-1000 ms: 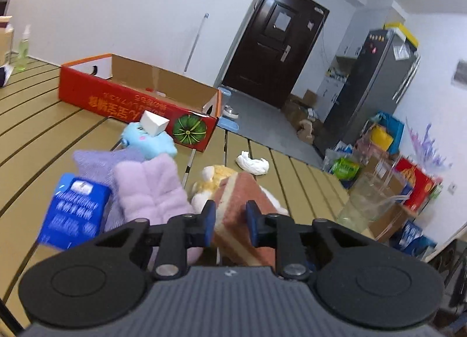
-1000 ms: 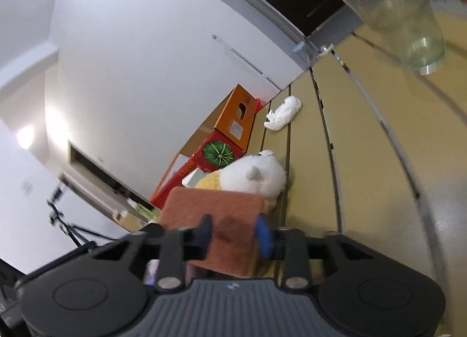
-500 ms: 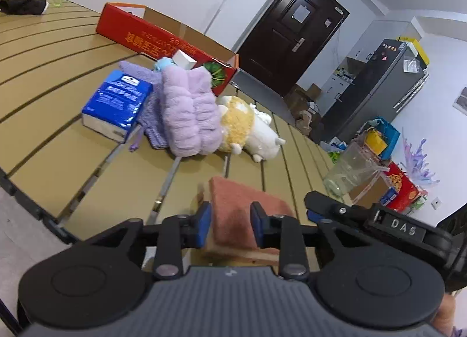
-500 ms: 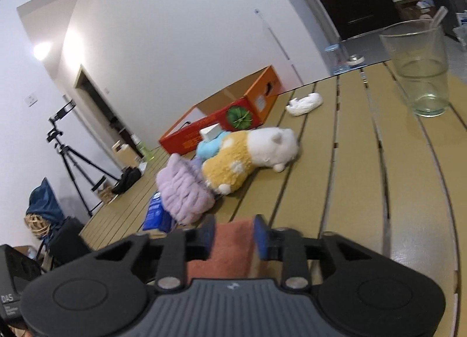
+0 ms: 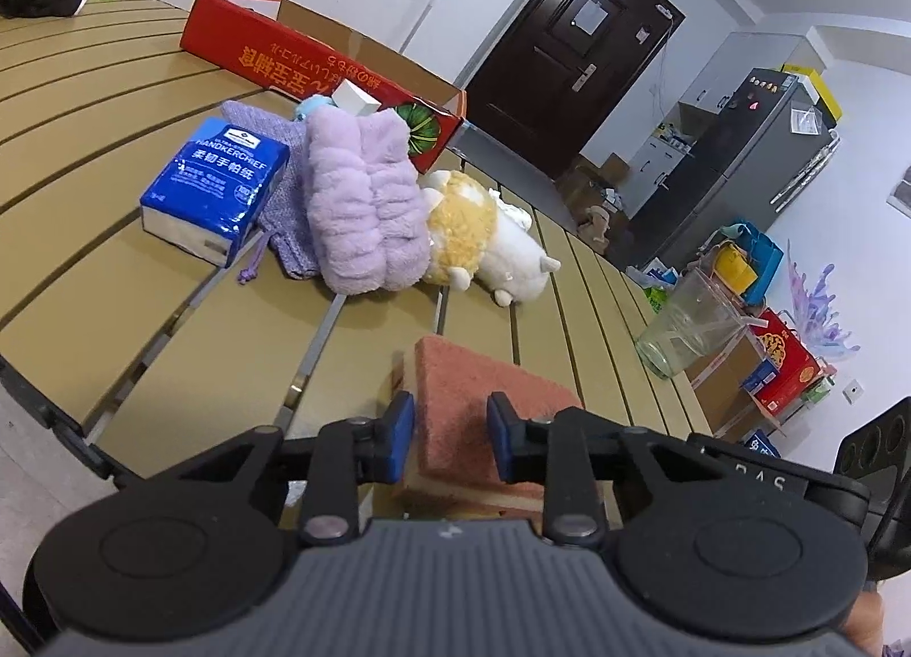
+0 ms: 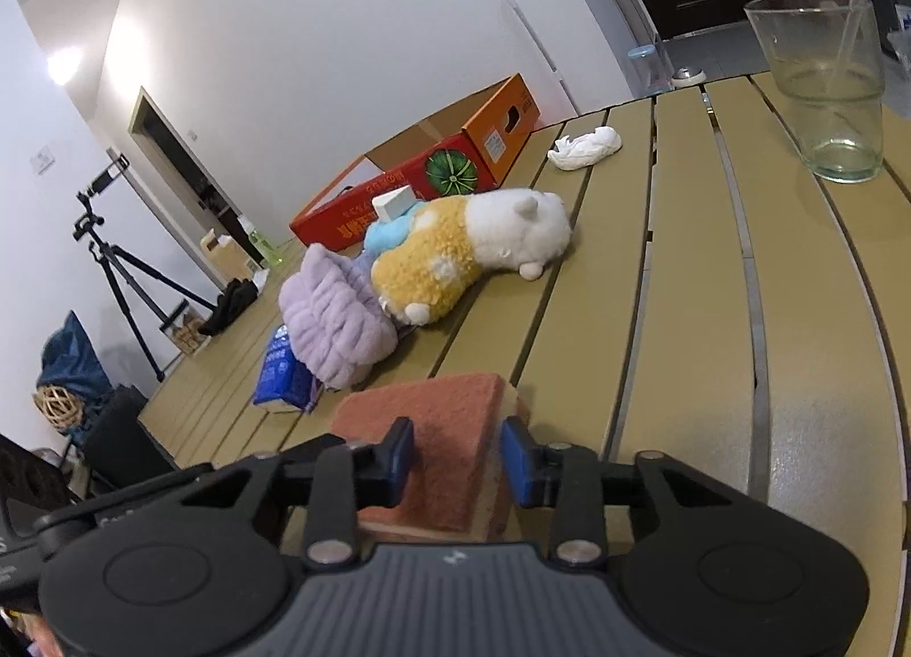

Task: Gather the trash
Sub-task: 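Grasp the red-brown sponge block with the left gripper, then carry the sponge block over the black bin and open the left gripper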

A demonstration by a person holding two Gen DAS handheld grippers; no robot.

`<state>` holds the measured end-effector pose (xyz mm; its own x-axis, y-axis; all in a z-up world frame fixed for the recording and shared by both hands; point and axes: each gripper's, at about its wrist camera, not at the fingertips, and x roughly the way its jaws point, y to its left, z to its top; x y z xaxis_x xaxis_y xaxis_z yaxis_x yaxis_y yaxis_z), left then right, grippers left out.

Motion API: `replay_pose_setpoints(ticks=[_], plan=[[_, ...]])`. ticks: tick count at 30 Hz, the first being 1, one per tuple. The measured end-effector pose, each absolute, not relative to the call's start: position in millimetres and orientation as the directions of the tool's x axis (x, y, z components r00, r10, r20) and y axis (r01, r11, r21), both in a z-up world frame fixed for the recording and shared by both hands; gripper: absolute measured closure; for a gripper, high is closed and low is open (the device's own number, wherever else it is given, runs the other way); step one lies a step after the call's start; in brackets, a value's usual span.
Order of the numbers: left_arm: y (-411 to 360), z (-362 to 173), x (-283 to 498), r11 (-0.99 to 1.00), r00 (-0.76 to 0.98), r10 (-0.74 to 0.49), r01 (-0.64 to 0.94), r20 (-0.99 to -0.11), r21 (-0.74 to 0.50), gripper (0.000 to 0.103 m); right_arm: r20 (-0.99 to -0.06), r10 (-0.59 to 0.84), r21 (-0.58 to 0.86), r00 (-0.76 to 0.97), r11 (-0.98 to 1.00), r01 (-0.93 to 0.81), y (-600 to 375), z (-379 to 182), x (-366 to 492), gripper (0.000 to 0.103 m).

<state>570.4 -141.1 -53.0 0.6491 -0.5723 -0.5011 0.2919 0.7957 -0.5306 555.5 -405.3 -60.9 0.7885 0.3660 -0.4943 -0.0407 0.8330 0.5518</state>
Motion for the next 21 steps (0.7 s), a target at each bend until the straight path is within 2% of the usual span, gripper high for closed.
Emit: replay_pose_setpoints(ticks=[10,21], plan=[[-68.9,-32.3,515.5,0.846,0.747,-0.475,0.241,-0.465,-0.476,0.076,-0.423,0.481,0.504,0.768,0.829,-0.242,-332.7,-38.6,541.6,0.076],[24.3,-63.7,461.8,0.862,0.776,-0.381,0.101,-0.502,-0.497,0.076,-0.494,0.582,0.432,0.646,0.809,-0.398,-228.0,-55.7,524.6,0.077]])
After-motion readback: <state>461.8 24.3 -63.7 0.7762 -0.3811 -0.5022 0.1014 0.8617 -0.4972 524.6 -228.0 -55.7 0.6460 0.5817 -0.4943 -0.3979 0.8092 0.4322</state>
